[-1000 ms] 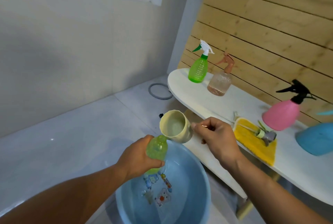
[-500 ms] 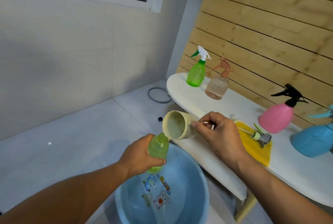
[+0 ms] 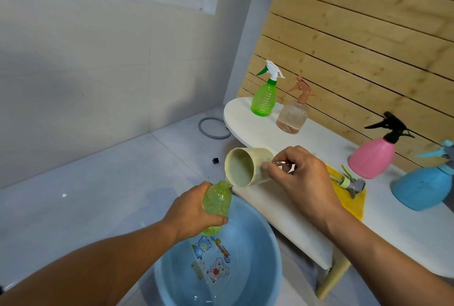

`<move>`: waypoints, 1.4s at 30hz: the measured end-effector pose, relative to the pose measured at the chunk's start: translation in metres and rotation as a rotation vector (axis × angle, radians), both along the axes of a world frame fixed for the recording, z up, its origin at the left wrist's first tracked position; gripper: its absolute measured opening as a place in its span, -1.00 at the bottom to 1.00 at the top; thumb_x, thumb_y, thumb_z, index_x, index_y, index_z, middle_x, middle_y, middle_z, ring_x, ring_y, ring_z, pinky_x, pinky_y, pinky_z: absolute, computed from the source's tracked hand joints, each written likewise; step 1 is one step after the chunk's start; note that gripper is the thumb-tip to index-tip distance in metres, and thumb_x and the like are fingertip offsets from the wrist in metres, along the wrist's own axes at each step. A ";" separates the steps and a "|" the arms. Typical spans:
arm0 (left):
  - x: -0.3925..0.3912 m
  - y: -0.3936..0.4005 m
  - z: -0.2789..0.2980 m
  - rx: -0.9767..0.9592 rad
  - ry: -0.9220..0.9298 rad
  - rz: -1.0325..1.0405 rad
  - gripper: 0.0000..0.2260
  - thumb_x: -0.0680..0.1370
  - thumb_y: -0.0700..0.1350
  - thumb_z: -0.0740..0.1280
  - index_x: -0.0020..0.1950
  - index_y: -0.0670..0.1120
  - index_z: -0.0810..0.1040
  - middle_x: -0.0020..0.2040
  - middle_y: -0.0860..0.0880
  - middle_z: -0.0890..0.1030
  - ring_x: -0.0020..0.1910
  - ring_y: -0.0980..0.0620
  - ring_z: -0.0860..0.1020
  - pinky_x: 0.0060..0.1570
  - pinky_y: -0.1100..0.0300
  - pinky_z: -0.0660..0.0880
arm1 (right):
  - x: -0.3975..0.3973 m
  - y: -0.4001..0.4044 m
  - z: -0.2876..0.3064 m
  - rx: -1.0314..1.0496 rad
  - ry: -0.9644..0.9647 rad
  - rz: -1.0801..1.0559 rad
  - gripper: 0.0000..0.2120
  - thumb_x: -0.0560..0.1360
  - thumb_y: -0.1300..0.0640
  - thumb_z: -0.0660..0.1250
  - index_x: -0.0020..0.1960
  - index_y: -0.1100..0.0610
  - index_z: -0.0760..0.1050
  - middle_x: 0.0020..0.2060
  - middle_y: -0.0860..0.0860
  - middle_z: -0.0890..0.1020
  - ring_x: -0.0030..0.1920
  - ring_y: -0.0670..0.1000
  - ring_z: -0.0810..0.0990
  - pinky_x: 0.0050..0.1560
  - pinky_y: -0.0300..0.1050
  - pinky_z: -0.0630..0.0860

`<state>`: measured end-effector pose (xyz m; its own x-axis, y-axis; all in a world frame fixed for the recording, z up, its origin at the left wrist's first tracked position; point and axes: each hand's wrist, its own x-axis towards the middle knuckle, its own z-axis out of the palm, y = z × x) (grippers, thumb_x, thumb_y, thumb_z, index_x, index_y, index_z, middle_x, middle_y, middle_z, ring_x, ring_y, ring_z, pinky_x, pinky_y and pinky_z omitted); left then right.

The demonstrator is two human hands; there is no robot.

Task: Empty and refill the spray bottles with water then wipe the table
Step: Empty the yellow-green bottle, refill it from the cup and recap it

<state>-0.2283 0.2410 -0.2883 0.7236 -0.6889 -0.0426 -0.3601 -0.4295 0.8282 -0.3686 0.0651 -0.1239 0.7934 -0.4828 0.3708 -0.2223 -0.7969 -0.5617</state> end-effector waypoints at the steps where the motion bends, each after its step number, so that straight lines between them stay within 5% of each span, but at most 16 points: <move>1: 0.000 0.000 0.000 -0.002 -0.002 -0.002 -0.33 0.22 0.32 0.60 0.25 0.19 0.48 0.07 0.18 0.63 0.04 0.10 0.61 0.07 0.05 0.60 | 0.000 0.000 0.001 -0.011 -0.001 0.000 -0.83 0.46 0.01 0.53 -0.23 -0.01 0.57 -0.26 -0.08 0.55 -0.21 -0.12 0.51 -0.25 -0.35 0.35; 17: -0.004 -0.008 0.000 -0.008 -0.026 -0.011 -0.30 0.20 0.37 0.56 0.26 0.21 0.48 0.05 0.19 0.63 0.01 0.14 0.61 0.01 0.12 0.59 | -0.005 0.000 0.006 -0.132 -0.006 0.017 -0.83 0.47 0.03 0.53 -0.19 0.05 0.58 -0.26 -0.08 0.53 -0.21 -0.10 0.49 -0.26 -0.35 0.31; 27: -0.002 -0.007 0.001 -0.067 0.026 -0.038 -0.34 0.21 0.31 0.61 0.24 0.21 0.51 0.04 0.21 0.66 0.01 0.19 0.63 0.05 0.12 0.62 | -0.004 -0.020 -0.006 0.206 0.012 -0.137 -0.80 0.46 -0.02 0.53 -0.23 0.05 0.58 -0.37 -0.06 0.59 -0.34 -0.04 0.50 -0.30 -0.14 0.38; 36: -0.002 -0.011 0.002 -0.067 0.031 -0.051 -0.32 0.15 0.37 0.58 0.20 0.22 0.52 0.00 0.22 0.66 -0.04 0.24 0.63 -0.04 0.24 0.59 | -0.017 -0.025 -0.037 -0.492 0.176 -0.066 -0.82 0.51 -0.09 0.41 -0.17 -0.02 0.53 -0.23 -0.10 0.52 -0.19 -0.01 0.49 -0.32 -0.05 0.47; 42: -0.003 -0.016 -0.001 -0.053 0.022 -0.049 -0.32 0.15 0.36 0.59 0.21 0.21 0.52 0.00 0.21 0.66 -0.03 0.20 0.63 0.02 0.11 0.63 | -0.024 -0.018 -0.040 -0.894 0.163 0.109 -0.76 0.47 0.10 0.48 -0.29 0.11 0.50 -0.35 0.03 0.49 -0.36 0.13 0.48 -0.48 -0.04 0.40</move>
